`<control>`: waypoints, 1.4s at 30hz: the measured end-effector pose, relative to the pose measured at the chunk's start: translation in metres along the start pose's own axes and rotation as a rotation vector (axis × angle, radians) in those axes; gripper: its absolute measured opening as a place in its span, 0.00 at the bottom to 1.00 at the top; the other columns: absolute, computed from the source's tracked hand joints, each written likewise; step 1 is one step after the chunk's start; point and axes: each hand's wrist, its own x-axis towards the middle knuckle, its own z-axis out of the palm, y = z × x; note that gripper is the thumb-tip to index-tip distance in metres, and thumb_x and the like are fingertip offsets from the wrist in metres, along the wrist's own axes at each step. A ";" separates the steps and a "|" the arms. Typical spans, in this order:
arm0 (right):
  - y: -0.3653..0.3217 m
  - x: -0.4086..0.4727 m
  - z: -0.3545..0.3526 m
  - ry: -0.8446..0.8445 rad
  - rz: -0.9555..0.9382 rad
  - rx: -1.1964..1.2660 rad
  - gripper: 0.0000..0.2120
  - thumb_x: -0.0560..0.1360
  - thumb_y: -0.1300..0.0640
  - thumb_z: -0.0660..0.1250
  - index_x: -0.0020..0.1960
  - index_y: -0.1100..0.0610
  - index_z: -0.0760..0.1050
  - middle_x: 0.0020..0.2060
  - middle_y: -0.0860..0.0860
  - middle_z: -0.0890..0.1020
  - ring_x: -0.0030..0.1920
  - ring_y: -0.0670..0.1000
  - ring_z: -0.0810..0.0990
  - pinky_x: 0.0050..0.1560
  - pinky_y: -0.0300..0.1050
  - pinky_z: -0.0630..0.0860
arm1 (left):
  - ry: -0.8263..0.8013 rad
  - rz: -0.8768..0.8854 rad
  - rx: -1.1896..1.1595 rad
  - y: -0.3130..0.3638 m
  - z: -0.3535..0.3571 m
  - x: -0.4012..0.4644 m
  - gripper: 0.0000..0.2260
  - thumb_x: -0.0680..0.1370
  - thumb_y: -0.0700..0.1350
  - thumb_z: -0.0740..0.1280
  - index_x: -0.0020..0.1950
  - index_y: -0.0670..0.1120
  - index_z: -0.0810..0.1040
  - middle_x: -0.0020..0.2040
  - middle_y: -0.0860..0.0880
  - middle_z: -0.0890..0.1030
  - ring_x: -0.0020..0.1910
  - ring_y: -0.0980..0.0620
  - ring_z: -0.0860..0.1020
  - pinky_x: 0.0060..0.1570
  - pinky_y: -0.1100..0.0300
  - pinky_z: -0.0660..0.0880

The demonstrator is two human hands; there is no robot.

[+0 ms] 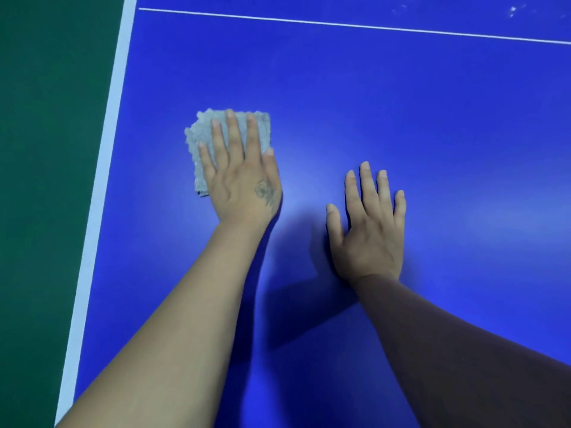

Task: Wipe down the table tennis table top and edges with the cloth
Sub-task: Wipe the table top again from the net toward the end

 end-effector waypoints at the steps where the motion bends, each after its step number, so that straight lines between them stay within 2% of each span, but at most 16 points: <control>1: 0.000 0.000 0.000 -0.003 -0.003 0.000 0.31 0.87 0.40 0.52 0.85 0.53 0.62 0.86 0.51 0.58 0.86 0.57 0.54 0.84 0.65 0.52 | 0.000 0.035 -0.001 0.004 0.002 0.001 0.28 0.88 0.56 0.46 0.88 0.50 0.51 0.88 0.46 0.49 0.87 0.44 0.45 0.84 0.39 0.44; 6: 0.000 0.001 0.000 0.003 -0.001 0.010 0.32 0.86 0.39 0.52 0.85 0.53 0.62 0.86 0.51 0.58 0.86 0.57 0.54 0.84 0.65 0.52 | 0.005 0.318 0.028 0.014 0.003 -0.033 0.26 0.89 0.54 0.48 0.88 0.49 0.55 0.88 0.47 0.53 0.87 0.44 0.48 0.83 0.39 0.49; 9: 0.000 0.000 0.000 0.001 -0.001 0.029 0.32 0.86 0.39 0.52 0.85 0.53 0.62 0.86 0.50 0.58 0.86 0.56 0.53 0.84 0.65 0.51 | -0.052 0.402 0.053 0.004 -0.002 -0.065 0.26 0.89 0.54 0.49 0.88 0.50 0.54 0.88 0.48 0.53 0.87 0.45 0.48 0.83 0.40 0.50; 15: 0.001 0.001 0.000 0.003 0.002 0.051 0.32 0.86 0.39 0.52 0.85 0.53 0.63 0.86 0.50 0.59 0.86 0.56 0.54 0.84 0.64 0.51 | -0.064 0.271 0.048 -0.037 -0.011 -0.074 0.26 0.89 0.56 0.52 0.87 0.52 0.57 0.88 0.49 0.53 0.87 0.47 0.47 0.85 0.41 0.48; 19: 0.002 0.000 0.002 0.010 0.003 0.063 0.31 0.86 0.40 0.54 0.85 0.53 0.62 0.86 0.50 0.58 0.86 0.56 0.54 0.84 0.65 0.51 | -0.026 0.125 0.053 -0.038 -0.010 -0.026 0.28 0.88 0.57 0.48 0.88 0.52 0.55 0.88 0.48 0.52 0.87 0.45 0.48 0.84 0.42 0.46; 24: 0.003 0.000 0.004 0.008 -0.003 0.072 0.32 0.86 0.40 0.55 0.85 0.53 0.62 0.86 0.50 0.58 0.87 0.57 0.53 0.84 0.66 0.50 | 0.029 -0.002 0.001 0.001 0.002 0.051 0.30 0.86 0.57 0.47 0.88 0.51 0.52 0.88 0.46 0.50 0.87 0.43 0.47 0.84 0.39 0.44; 28: 0.003 0.000 0.003 0.011 -0.009 0.081 0.31 0.85 0.40 0.56 0.85 0.52 0.63 0.86 0.51 0.58 0.86 0.57 0.53 0.84 0.66 0.51 | 0.005 0.076 0.007 0.042 0.008 0.069 0.29 0.87 0.58 0.47 0.88 0.52 0.50 0.88 0.47 0.47 0.87 0.43 0.44 0.84 0.39 0.43; 32: 0.003 0.001 0.003 0.011 -0.006 0.073 0.31 0.85 0.41 0.56 0.85 0.53 0.63 0.86 0.50 0.58 0.86 0.57 0.54 0.84 0.67 0.52 | 0.035 0.346 0.007 0.058 0.015 0.039 0.27 0.88 0.56 0.50 0.87 0.51 0.58 0.87 0.46 0.55 0.87 0.44 0.50 0.83 0.39 0.48; 35: 0.003 0.002 0.002 0.003 -0.004 0.074 0.32 0.85 0.41 0.55 0.85 0.53 0.63 0.86 0.51 0.58 0.87 0.56 0.53 0.84 0.66 0.51 | -0.029 0.497 0.035 0.043 0.011 0.004 0.26 0.89 0.55 0.51 0.87 0.51 0.57 0.87 0.47 0.55 0.87 0.45 0.50 0.83 0.40 0.50; 37: 0.003 0.001 0.002 -0.001 0.005 0.066 0.32 0.85 0.41 0.56 0.85 0.54 0.63 0.86 0.51 0.58 0.87 0.56 0.53 0.84 0.66 0.51 | -0.058 0.495 0.035 0.027 0.004 -0.014 0.26 0.89 0.55 0.51 0.87 0.52 0.57 0.88 0.48 0.55 0.87 0.46 0.49 0.83 0.40 0.51; 42: 0.002 0.003 -0.005 -0.005 0.004 0.089 0.31 0.85 0.41 0.56 0.84 0.54 0.64 0.86 0.51 0.59 0.86 0.57 0.54 0.83 0.67 0.53 | -0.073 0.263 0.036 -0.015 -0.012 -0.033 0.27 0.89 0.56 0.53 0.87 0.52 0.56 0.88 0.48 0.52 0.87 0.47 0.46 0.84 0.39 0.49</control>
